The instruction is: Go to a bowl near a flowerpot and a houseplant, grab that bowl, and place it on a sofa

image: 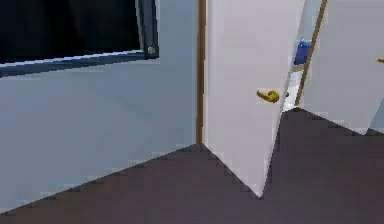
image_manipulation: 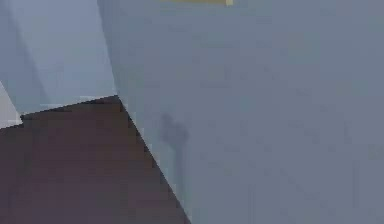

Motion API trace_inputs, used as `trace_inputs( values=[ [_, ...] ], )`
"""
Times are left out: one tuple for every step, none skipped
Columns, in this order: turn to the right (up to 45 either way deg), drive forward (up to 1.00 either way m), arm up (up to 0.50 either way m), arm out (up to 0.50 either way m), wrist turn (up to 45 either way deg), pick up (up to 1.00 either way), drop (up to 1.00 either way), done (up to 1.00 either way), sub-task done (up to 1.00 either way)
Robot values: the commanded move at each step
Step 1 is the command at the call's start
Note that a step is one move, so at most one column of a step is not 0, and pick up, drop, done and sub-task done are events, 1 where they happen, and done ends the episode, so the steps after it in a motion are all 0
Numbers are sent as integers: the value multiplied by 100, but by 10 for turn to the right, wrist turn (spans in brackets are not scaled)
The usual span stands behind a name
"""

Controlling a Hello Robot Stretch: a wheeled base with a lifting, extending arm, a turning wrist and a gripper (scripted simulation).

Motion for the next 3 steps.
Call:
trace_inputs(
  values=[
    [-450, 0, 0, 0, 0, 0, 0, 0, 0],
    [-240, 0, 0, 0, 0, 0, 0, 0, 0],
    [0, 100, 0, 0, 0, 0, 0, 0, 0]
  ],
)
